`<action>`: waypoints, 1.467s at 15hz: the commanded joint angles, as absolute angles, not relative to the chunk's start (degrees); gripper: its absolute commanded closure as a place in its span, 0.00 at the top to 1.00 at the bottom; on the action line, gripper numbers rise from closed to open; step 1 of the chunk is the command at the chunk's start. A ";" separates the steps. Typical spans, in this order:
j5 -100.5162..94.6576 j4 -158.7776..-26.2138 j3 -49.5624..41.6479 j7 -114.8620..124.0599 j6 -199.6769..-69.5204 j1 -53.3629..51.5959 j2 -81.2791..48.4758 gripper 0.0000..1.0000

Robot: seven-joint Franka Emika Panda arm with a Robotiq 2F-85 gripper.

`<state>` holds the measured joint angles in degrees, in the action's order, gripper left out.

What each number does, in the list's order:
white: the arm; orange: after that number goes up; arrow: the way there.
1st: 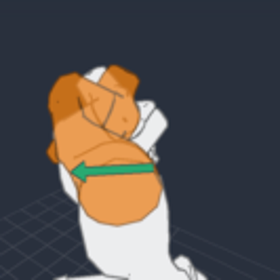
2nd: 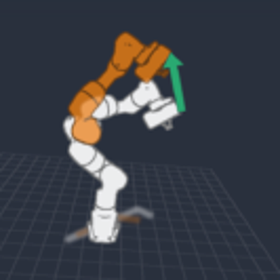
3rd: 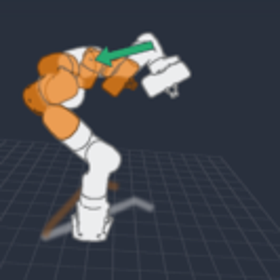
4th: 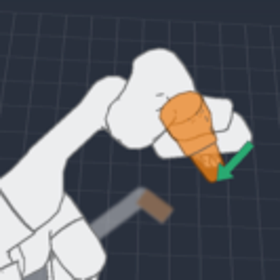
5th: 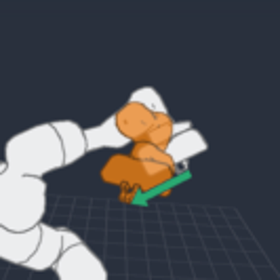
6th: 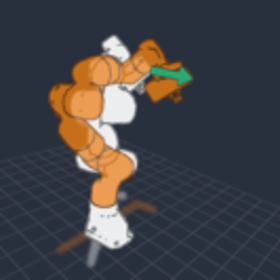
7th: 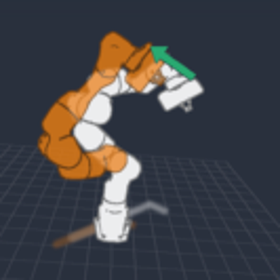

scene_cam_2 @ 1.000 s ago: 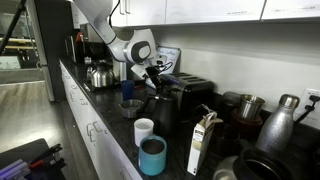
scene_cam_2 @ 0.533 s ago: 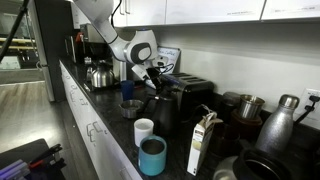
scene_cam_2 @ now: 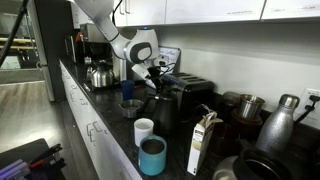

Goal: Push down the left switch of the toaster

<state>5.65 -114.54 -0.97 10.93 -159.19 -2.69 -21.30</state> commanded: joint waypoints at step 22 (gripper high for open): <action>18.85 -133.99 3.13 -6.92 -154.43 1.38 1.47 0.36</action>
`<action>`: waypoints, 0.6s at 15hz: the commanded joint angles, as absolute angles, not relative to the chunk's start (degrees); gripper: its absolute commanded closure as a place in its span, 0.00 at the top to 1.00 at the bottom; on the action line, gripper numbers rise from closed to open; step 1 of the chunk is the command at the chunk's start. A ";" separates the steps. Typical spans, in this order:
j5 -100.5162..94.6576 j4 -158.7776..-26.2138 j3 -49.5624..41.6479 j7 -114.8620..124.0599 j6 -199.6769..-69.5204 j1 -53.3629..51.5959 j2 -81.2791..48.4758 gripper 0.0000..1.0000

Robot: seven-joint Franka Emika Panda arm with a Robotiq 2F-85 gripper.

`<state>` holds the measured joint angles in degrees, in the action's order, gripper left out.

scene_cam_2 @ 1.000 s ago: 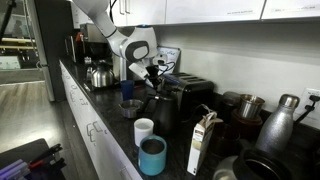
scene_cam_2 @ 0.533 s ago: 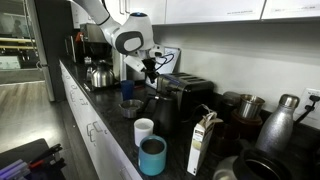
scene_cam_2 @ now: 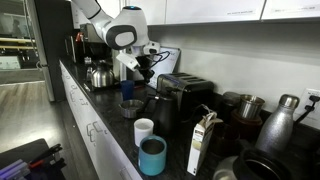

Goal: Push down the left switch of the toaster

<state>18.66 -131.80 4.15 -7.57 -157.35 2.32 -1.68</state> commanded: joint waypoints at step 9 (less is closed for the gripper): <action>18.34 -133.35 2.74 -6.68 -154.89 0.64 0.32 0.50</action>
